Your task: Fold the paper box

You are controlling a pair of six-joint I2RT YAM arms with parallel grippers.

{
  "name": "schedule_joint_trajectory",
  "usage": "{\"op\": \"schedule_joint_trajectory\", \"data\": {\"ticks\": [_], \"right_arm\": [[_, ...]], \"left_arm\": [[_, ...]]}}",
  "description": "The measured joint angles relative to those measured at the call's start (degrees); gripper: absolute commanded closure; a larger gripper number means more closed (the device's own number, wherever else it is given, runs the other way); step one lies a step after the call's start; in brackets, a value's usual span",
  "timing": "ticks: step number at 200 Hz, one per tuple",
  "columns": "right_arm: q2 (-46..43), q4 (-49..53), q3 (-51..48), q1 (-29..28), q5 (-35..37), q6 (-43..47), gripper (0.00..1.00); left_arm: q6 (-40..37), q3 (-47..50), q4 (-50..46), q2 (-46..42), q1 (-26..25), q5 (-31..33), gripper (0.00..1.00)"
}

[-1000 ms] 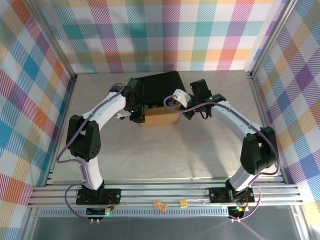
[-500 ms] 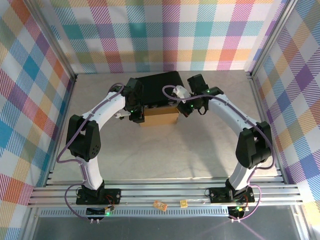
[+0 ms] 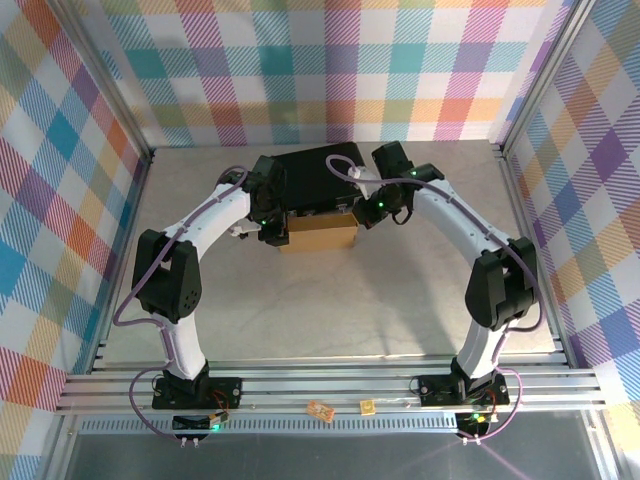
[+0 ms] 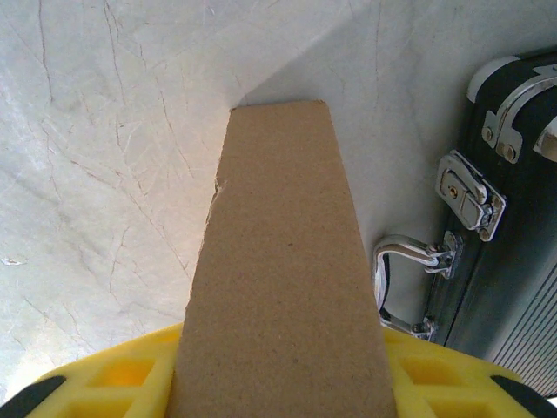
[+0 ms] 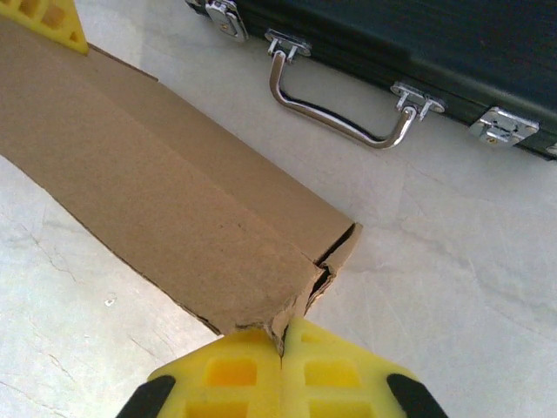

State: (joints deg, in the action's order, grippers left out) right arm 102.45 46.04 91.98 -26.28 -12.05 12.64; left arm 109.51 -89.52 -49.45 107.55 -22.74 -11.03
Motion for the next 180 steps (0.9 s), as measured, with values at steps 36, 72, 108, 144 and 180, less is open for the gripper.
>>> {"op": "schedule_joint_trajectory", "data": {"ticks": [36,72,108,144,180], "right_arm": [[0.92,0.79,1.14,0.0,-0.15,-3.78,1.0],[0.92,0.31,1.14,0.0,-0.15,-6.82,1.0],[0.81,-1.99,0.02,-0.04,0.28,-9.29,1.0],[-0.59,-6.12,-3.23,-0.07,0.48,-10.84,1.0],[-0.72,-8.02,-3.93,-0.11,0.59,-12.44,1.0]], "left_arm": [[0.2,0.0,0.0,0.09,0.02,0.11,0.62],[0.24,0.0,0.02,0.09,0.02,0.11,0.62],[0.66,0.0,0.04,0.11,0.02,0.2,0.62],[0.9,0.0,0.04,0.13,0.02,0.37,0.62],[1.51,-0.07,0.07,0.2,0.24,0.37,0.62]]}}
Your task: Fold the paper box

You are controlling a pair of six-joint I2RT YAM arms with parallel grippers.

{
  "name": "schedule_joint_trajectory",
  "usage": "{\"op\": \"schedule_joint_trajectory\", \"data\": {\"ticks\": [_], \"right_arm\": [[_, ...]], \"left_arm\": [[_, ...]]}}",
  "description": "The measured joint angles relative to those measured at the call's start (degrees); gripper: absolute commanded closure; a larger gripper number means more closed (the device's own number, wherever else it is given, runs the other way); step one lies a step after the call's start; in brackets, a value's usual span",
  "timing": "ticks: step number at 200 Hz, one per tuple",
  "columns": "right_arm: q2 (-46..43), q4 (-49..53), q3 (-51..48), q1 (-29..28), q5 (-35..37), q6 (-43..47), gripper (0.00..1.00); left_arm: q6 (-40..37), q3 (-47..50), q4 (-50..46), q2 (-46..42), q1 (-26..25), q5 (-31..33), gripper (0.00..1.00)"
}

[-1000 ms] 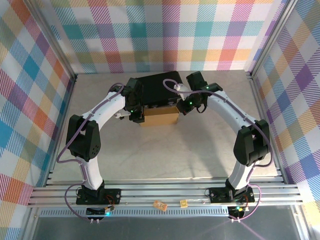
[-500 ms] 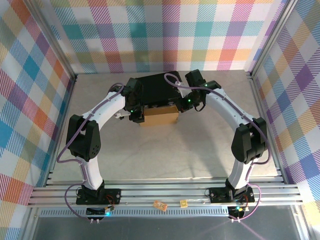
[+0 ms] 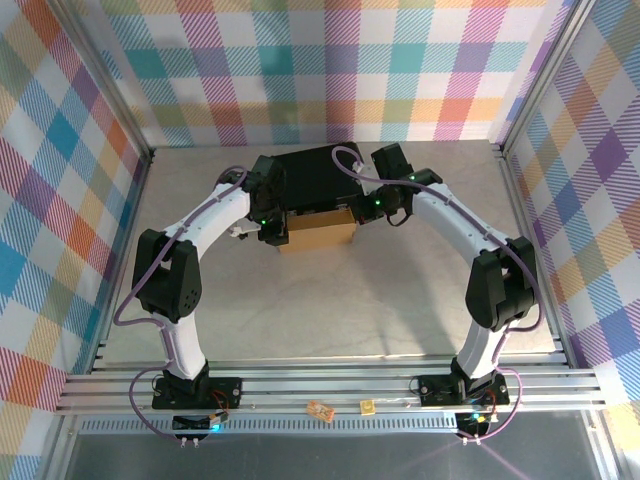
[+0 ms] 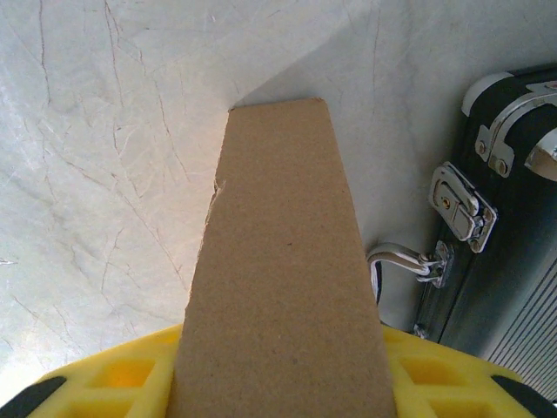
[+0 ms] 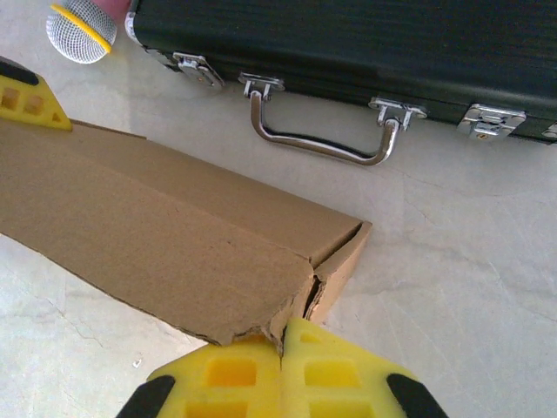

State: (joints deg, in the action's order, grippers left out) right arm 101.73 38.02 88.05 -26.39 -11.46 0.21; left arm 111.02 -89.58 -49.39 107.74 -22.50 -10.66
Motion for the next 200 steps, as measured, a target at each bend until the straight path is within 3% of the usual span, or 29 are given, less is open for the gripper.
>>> {"op": "schedule_joint_trajectory", "data": {"ticks": [70,200], "right_arm": [[-1.27,-5.97,-3.91,-0.22,0.59,-1.53,1.0],[-6.47,-27.96,-19.43,-2.1,4.66,1.16,1.0]], "left_arm": [[0.63,-0.33,0.0,0.33,0.33,-0.04,0.63],[0.63,-0.9,-0.02,0.87,1.57,-0.44,0.69]]}}
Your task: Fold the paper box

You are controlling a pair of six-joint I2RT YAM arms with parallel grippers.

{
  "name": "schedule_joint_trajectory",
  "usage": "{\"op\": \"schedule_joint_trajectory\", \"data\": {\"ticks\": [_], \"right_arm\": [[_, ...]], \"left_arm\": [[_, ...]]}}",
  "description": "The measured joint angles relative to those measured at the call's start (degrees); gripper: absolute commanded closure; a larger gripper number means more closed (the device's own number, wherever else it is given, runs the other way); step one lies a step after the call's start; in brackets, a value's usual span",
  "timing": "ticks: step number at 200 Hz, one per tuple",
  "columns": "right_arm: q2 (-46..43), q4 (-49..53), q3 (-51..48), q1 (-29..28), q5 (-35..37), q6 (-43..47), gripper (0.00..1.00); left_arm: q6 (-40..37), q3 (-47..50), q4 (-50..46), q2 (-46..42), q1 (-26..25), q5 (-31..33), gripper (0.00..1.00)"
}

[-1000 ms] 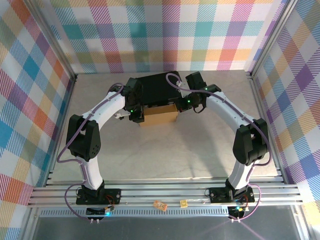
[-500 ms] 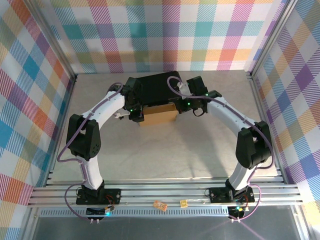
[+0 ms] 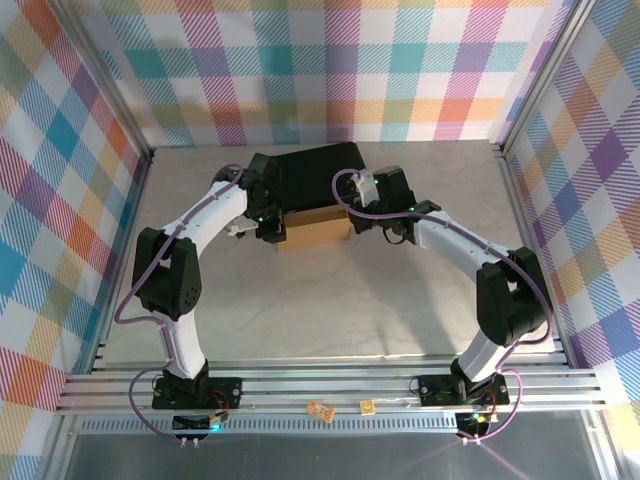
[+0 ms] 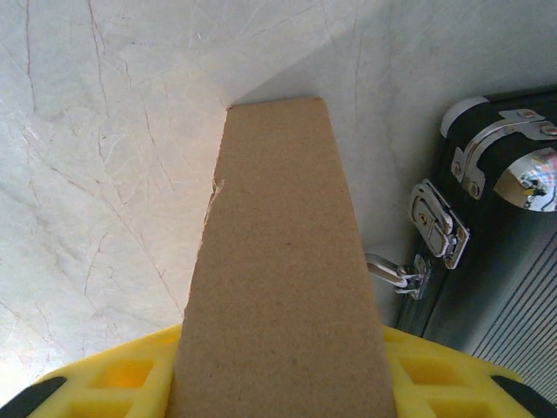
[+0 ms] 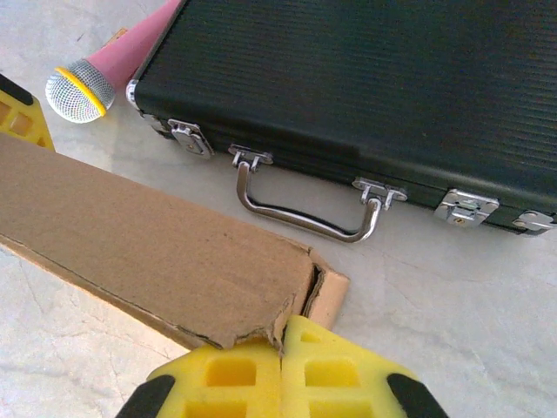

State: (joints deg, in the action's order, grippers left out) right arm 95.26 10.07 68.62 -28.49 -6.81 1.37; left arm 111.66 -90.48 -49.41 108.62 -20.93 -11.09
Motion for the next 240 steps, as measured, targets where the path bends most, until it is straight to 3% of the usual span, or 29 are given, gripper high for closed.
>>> {"op": "schedule_joint_trajectory", "data": {"ticks": [25,68,98,131,177,211,240], "right_arm": [[-1.07,-0.76,-1.36,-0.48,1.03,-0.5,0.73],[-1.88,5.75,0.35,-1.2,-3.72,-1.18,0.45],[-1.9,13.09,3.1,0.22,-11.13,-2.73,0.39],[-2.12,20.28,3.48,3.45,-24.37,-8.2,0.37],[-4.52,16.63,3.32,12.09,-40.22,-21.46,0.34],[-0.13,16.52,7.1,16.33,-46.93,-30.6,0.37],[6.93,19.47,12.22,16.7,-47.69,-33.51,0.37]], "left_arm": [[-0.31,-0.02,0.0,0.02,0.09,-0.02,0.71],[-1.81,-0.13,0.55,0.22,0.07,-0.13,0.73],[-3.28,-0.22,0.59,0.35,0.09,-0.42,0.73],[-2.75,-0.46,1.77,0.72,0.13,-0.74,0.73],[-2.78,-0.5,1.73,0.72,0.13,-0.83,0.73],[-2.78,-0.5,1.73,0.72,0.13,-0.83,0.73],[-2.8,-0.55,1.7,0.74,0.13,-0.83,0.73]]}}
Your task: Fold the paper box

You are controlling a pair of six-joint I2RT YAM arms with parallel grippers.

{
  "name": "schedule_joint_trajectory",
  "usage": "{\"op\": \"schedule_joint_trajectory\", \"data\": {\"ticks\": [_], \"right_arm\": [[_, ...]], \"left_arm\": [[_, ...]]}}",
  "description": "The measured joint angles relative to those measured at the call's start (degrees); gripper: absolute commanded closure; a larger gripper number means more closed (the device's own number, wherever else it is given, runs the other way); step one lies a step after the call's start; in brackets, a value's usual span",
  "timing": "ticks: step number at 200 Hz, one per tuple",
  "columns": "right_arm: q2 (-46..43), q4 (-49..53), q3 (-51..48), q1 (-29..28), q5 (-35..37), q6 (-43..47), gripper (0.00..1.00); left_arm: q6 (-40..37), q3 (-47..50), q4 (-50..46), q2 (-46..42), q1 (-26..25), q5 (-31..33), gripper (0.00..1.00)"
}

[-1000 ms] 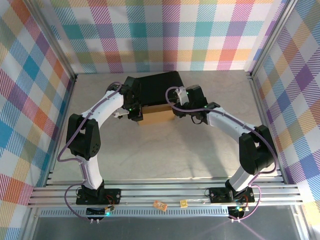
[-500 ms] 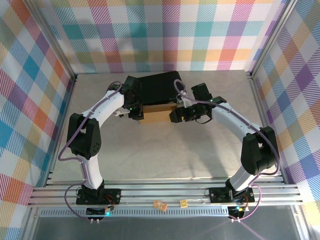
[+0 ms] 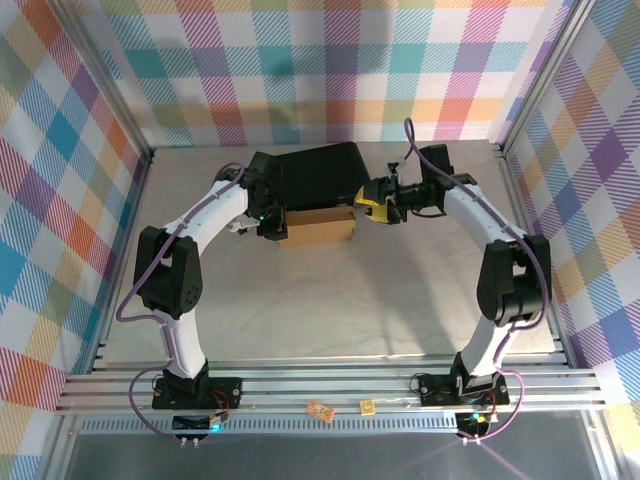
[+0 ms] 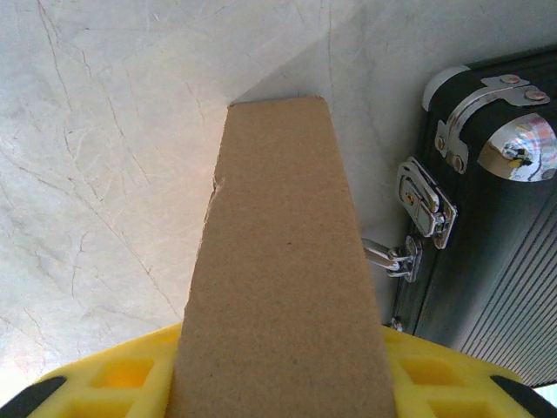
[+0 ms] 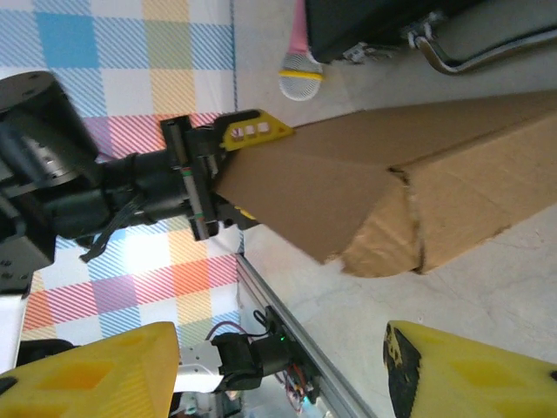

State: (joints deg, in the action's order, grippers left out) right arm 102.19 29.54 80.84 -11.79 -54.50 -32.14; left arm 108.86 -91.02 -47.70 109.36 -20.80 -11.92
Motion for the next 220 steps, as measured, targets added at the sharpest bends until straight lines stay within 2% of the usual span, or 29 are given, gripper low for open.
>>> {"op": "schedule_joint_trajectory", "data": {"ticks": [46,124,152,170,220], "right_arm": [[6.45,5.38,5.95,0.0,0.48,-0.52,0.39],[10.71,11.21,9.18,-1.01,0.94,2.64,0.38],[10.75,12.17,9.18,-1.42,1.38,3.5,0.41],[10.99,12.37,9.18,-1.44,1.99,4.59,0.48],[13.25,12.72,9.16,-1.46,1.95,6.1,0.56]], "left_arm": [[0.0,0.0,0.0,0.0,0.0,0.0,0.73],[0.0,-0.11,0.04,0.11,0.0,-0.02,0.74],[0.0,-0.37,0.02,0.31,0.0,-0.04,0.74],[0.0,-0.37,0.04,0.33,0.07,-0.04,0.74],[0.42,-0.39,0.26,0.35,0.33,-0.04,0.74]]}}
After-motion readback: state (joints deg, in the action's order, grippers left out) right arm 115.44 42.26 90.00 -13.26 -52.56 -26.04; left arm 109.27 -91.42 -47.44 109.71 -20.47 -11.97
